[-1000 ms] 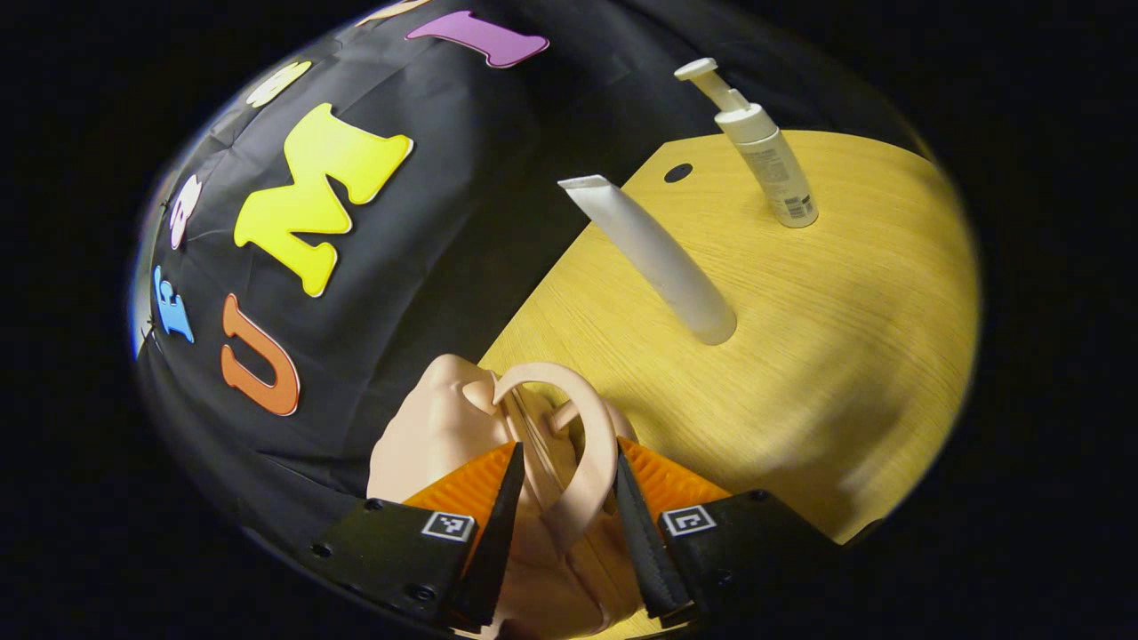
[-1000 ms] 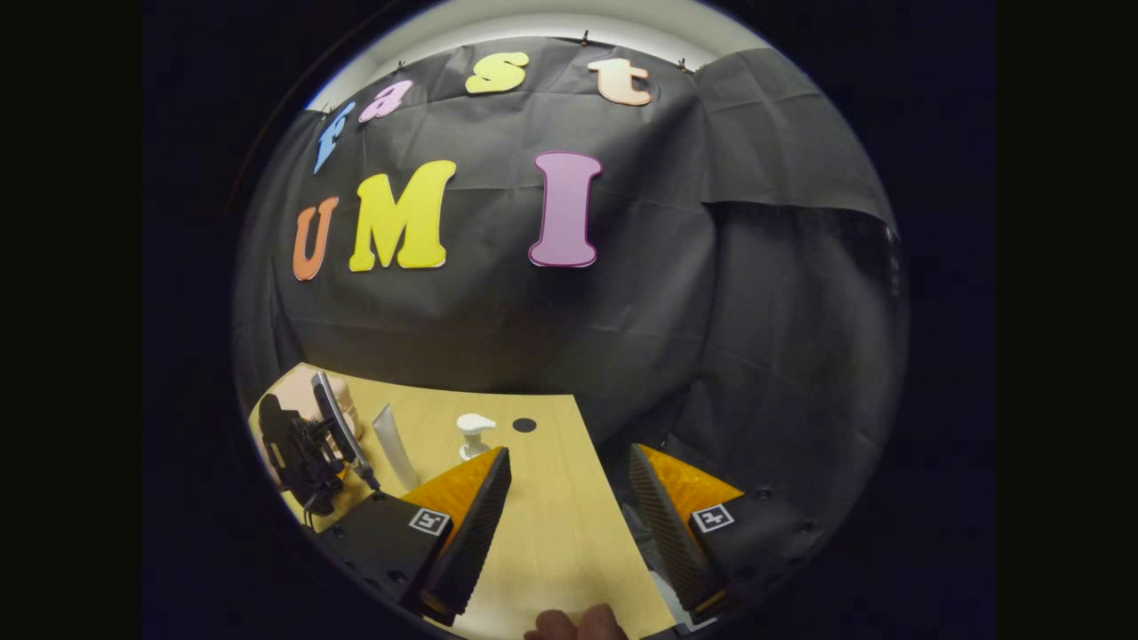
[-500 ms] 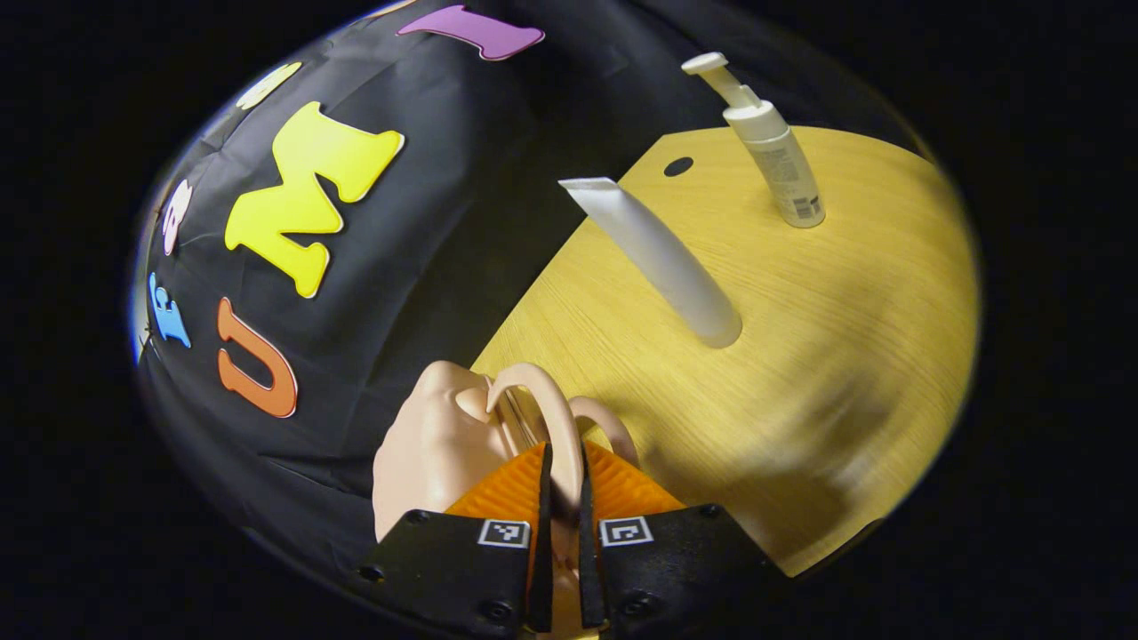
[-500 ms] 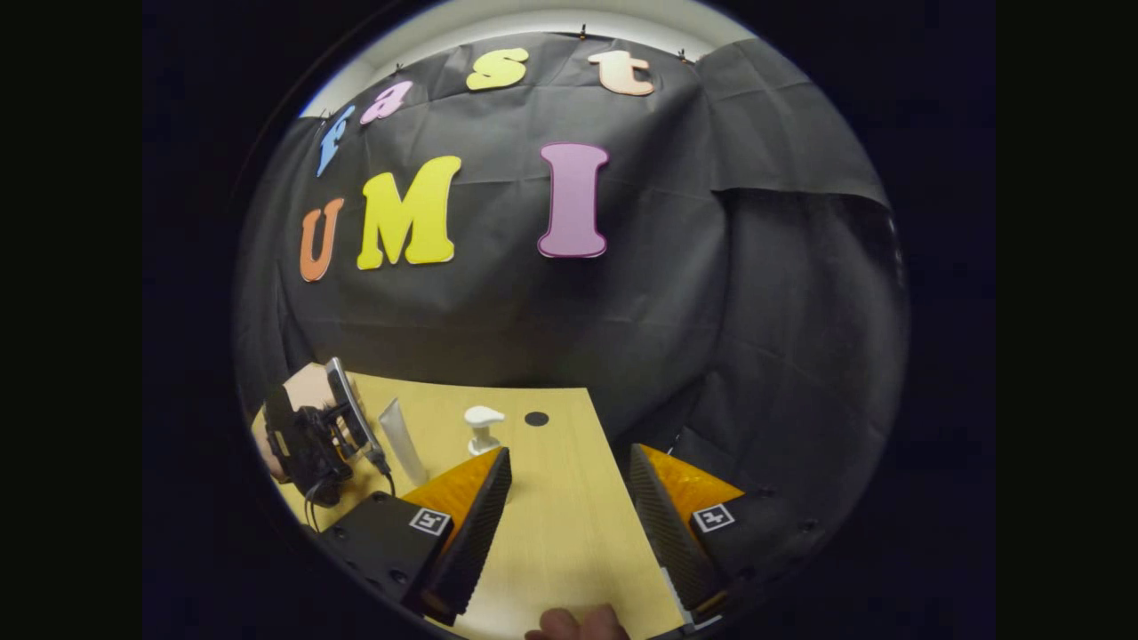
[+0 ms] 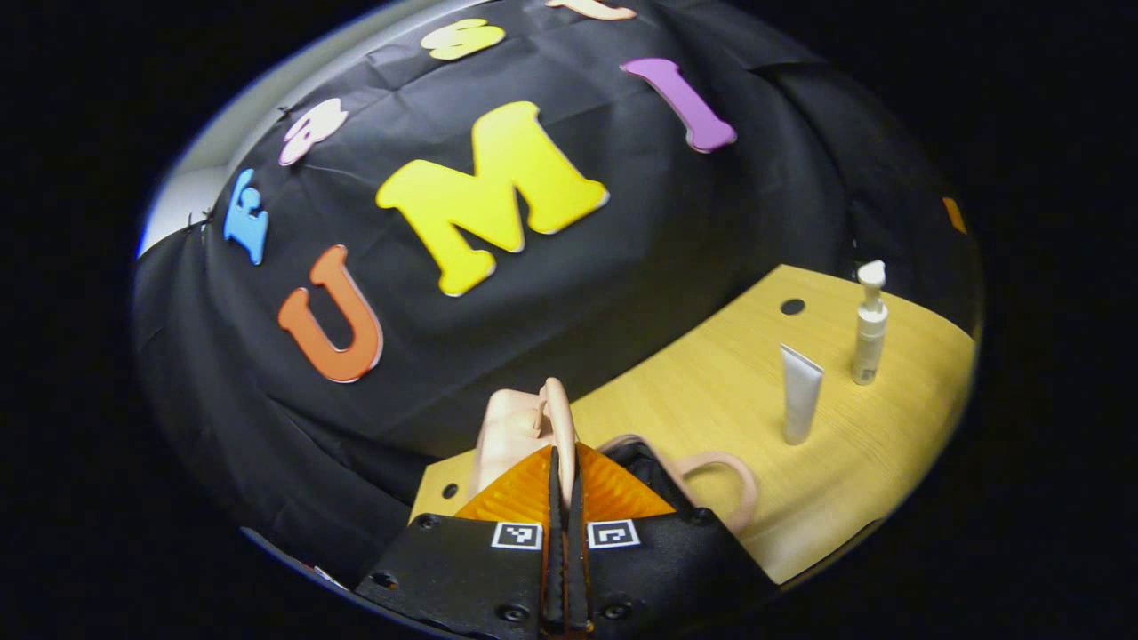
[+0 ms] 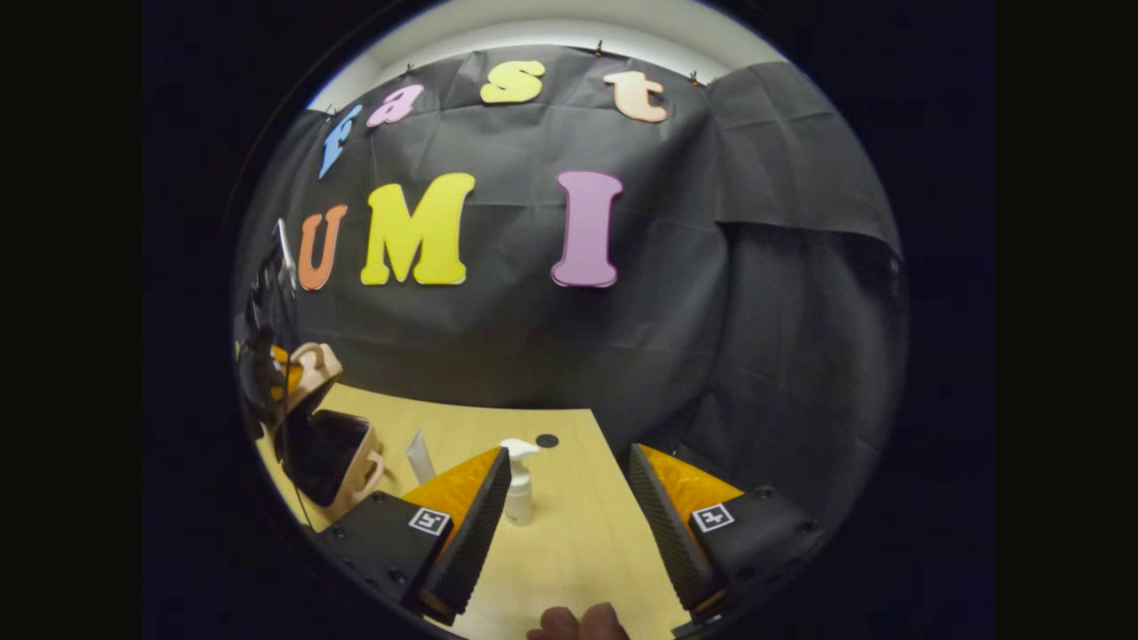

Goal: First open the suitcase, pack the skin care products into it, and then close the suitcase.

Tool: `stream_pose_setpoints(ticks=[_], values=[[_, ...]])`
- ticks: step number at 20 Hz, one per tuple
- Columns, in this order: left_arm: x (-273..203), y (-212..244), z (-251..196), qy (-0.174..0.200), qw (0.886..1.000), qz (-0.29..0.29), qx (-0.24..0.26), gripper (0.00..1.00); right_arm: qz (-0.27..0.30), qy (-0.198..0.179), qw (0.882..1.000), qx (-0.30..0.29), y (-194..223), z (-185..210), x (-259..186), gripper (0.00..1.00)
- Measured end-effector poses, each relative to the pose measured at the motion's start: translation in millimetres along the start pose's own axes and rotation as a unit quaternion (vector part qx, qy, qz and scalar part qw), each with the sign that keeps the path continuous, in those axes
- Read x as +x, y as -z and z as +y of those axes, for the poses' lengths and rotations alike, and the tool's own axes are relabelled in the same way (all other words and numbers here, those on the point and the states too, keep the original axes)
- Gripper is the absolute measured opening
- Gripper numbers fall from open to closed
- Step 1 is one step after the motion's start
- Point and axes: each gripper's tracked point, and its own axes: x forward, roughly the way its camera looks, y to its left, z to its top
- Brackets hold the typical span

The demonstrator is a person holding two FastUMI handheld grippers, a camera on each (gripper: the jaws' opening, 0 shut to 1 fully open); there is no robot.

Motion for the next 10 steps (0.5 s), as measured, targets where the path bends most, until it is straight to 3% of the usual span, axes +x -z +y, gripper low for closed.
stream_pose_setpoints(ticks=[3, 5, 7, 10], values=[[26.0, 22.6, 97.3, -0.021, 0.997, -0.013, -0.075, 0.04, -0.011, -0.009, 1.0, 0.005, -16.0, 37.1, -2.8, 0.8], [27.3, 50.4, 160.8, -0.054, 0.993, -0.027, -0.1, 0.04, -0.013, -0.011, 1.0, 0.007, -22.9, 58.9, -4.7, 0.8], [36.7, 103.7, 212.5, -0.082, 0.988, -0.018, -0.13, 0.04, -0.011, -0.009, 1.0, 0.004, -26.1, 77.9, -8.6, 0.78], [58.2, 181.2, 258.2, -0.095, 0.982, -0.005, -0.161, 0.04, -0.013, -0.001, 1.0, -0.018, -28.7, 101.9, -16.7, 0.8]])
